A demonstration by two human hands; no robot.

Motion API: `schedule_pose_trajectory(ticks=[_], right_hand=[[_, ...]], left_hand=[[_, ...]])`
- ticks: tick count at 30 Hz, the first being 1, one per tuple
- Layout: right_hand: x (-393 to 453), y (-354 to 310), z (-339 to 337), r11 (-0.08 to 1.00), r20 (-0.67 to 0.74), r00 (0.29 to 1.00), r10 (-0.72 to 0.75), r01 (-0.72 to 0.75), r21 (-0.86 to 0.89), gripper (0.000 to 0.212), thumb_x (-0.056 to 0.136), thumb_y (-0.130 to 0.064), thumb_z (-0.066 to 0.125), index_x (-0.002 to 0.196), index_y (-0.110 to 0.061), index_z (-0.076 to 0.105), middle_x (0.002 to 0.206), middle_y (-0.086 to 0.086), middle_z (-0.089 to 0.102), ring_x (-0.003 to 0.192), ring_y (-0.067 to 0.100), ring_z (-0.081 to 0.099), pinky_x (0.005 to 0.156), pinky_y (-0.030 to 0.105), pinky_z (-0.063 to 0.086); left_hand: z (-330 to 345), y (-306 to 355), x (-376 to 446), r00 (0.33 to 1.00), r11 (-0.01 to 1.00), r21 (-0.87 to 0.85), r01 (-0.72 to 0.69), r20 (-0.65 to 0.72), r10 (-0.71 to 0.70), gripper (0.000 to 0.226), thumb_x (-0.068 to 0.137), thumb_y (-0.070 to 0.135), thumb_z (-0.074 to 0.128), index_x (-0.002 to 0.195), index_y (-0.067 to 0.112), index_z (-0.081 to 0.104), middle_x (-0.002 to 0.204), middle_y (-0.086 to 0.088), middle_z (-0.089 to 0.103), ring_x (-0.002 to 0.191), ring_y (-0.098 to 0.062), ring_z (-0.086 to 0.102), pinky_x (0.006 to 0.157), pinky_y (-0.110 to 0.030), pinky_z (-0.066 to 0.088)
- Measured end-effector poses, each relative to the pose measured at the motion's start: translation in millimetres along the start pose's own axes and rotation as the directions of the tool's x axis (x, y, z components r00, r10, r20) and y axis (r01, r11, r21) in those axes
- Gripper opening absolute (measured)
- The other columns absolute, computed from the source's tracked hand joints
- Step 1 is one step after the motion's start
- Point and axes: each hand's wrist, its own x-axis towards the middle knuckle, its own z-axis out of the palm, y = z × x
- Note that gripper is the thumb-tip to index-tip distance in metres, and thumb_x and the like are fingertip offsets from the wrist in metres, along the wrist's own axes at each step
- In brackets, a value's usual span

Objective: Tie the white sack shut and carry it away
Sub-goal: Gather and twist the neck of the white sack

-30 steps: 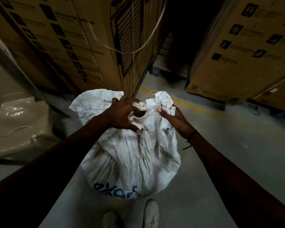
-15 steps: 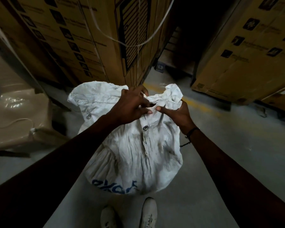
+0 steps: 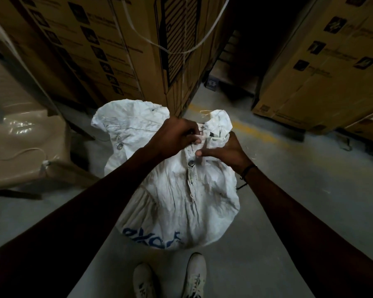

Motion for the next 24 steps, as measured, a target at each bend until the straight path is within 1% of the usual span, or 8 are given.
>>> schedule_pose_trajectory(ticks=[2, 4, 7, 10, 13, 17, 21, 24], right_hand=[[-1, 3, 10, 0.997, -0.029, 1.0, 0.001, 0.001, 0.076, 0.058, 0.067, 0.0, 0.097, 0.12, -0.013, 0.075, 0.124, 0.012, 0.078, 0.12, 0.027, 0.074, 0.105, 0.045, 0.06], [-2, 9, 14, 0.985, -0.08, 0.996, 0.039, -0.025, 0.17, 0.061, 0.074, 0.008, 0.09, 0.13, 0.003, 0.067, 0.129, 0.019, 0.075, 0.123, 0.033, 0.072, 0.107, 0.049, 0.058], [-2, 10, 20, 0.98, -0.094, 0.993, 0.073, -0.054, 0.191, 0.061, 0.075, 0.009, 0.088, 0.131, 0.006, 0.064, 0.129, 0.02, 0.074, 0.123, 0.033, 0.072, 0.107, 0.049, 0.058], [-3, 7, 20, 0.989, -0.111, 0.993, 0.047, -0.031, 0.145, 0.052, 0.075, 0.009, 0.088, 0.123, -0.003, 0.071, 0.122, 0.012, 0.079, 0.117, 0.025, 0.075, 0.099, 0.037, 0.062], [-5, 6, 13, 0.986, -0.102, 0.992, 0.07, -0.053, 0.158, 0.047, 0.079, 0.006, 0.086, 0.123, 0.0, 0.07, 0.12, 0.012, 0.079, 0.114, 0.023, 0.076, 0.097, 0.033, 0.062], [-9, 4, 7, 0.986, -0.04, 0.994, 0.104, -0.097, 0.136, 0.054, 0.083, -0.009, 0.086, 0.131, -0.001, 0.065, 0.125, 0.006, 0.077, 0.119, 0.02, 0.073, 0.103, 0.034, 0.06], [-11, 4, 8, 0.972, -0.009, 0.989, 0.144, -0.14, 0.19, 0.081, 0.077, -0.022, 0.085, 0.148, -0.002, 0.051, 0.144, 0.017, 0.065, 0.136, 0.03, 0.063, 0.119, 0.05, 0.047], [-9, 2, 13, 0.972, 0.008, 0.992, 0.126, -0.125, 0.198, 0.066, 0.086, -0.016, 0.078, 0.145, 0.001, 0.055, 0.145, 0.02, 0.064, 0.137, 0.034, 0.061, 0.12, 0.055, 0.045]], left_hand=[[2, 1, 4, 0.998, 0.993, -0.099, 0.058, 0.015, -0.057, 0.034, 0.085, 0.019, 0.081, 0.102, 0.01, 0.053, 0.08, 0.004, 0.072, 0.075, -0.01, 0.072, 0.065, -0.022, 0.055], [2, -1, 6, 0.996, 0.98, -0.18, 0.085, 0.046, -0.077, 0.046, 0.084, 0.013, 0.081, 0.102, 0.014, 0.038, 0.084, -0.001, 0.07, 0.077, -0.015, 0.075, 0.066, -0.025, 0.061], [-4, -9, 2, 0.993, 0.967, -0.244, 0.07, 0.106, -0.045, 0.049, 0.083, 0.01, 0.082, 0.107, 0.009, 0.039, 0.093, -0.01, 0.068, 0.075, -0.018, 0.073, 0.07, -0.042, 0.063], [-11, -16, -4, 0.987, 0.957, -0.281, 0.078, 0.16, -0.033, 0.063, 0.072, 0.008, 0.089, 0.113, 0.01, 0.041, 0.112, -0.007, 0.06, 0.085, -0.012, 0.075, 0.076, -0.046, 0.063], [-23, -30, -11, 0.986, 0.989, -0.146, 0.033, 0.164, -0.008, 0.073, 0.061, 0.019, 0.097, 0.115, 0.013, 0.047, 0.114, -0.003, 0.056, 0.1, -0.016, 0.065, 0.086, -0.042, 0.057], [-41, -48, -13, 0.978, 0.988, 0.141, -0.07, 0.207, 0.04, 0.075, 0.069, 0.05, 0.091, 0.127, 0.017, 0.057, 0.122, -0.002, 0.063, 0.111, -0.024, 0.059, 0.097, -0.04, 0.047], [-44, -50, -10, 0.959, 0.942, 0.322, -0.093, 0.283, -0.002, 0.057, 0.087, 0.041, 0.077, 0.136, 0.02, 0.057, 0.135, 0.0, 0.065, 0.131, -0.023, 0.055, 0.12, -0.046, 0.025], [-43, -45, -10, 0.977, 0.936, 0.337, -0.101, 0.213, 0.028, 0.031, 0.092, 0.033, 0.071, 0.119, 0.019, 0.067, 0.119, -0.002, 0.073, 0.118, -0.025, 0.064, 0.112, -0.044, 0.033]])
